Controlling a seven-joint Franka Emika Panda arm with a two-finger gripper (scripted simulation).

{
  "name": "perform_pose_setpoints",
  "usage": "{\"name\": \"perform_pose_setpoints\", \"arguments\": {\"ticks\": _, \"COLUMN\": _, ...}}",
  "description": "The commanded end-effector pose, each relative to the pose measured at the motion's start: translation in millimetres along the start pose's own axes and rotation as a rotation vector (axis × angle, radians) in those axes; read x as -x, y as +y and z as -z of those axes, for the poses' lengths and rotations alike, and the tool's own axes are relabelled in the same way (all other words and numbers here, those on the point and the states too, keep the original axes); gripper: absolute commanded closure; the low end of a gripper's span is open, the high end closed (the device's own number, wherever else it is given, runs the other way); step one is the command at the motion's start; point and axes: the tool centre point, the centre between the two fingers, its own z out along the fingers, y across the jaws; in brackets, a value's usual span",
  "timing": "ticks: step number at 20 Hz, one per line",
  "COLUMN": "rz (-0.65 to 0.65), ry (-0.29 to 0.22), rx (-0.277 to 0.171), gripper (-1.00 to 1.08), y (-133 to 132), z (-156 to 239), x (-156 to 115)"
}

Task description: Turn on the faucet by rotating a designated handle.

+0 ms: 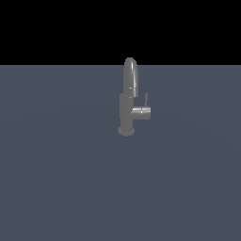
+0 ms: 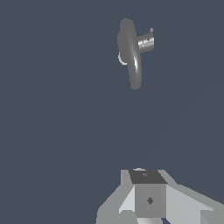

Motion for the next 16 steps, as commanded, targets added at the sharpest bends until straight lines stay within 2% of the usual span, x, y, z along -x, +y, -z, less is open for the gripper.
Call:
{"name": "perform_pose_setpoints", "arguments": {"ticks": 1, "rz": -0.032, "ry": -0.033, "rx": -0.029, "gripper": 1.08, "y": 0, "z": -1, "x": -15}}
{"name": "perform_pose_setpoints", "arguments": {"ticks": 16, "rz": -0.225, "ry": -0.237, "rx": -0.211, "gripper": 1.08, "y": 6, "z": -18, "x": -104}}
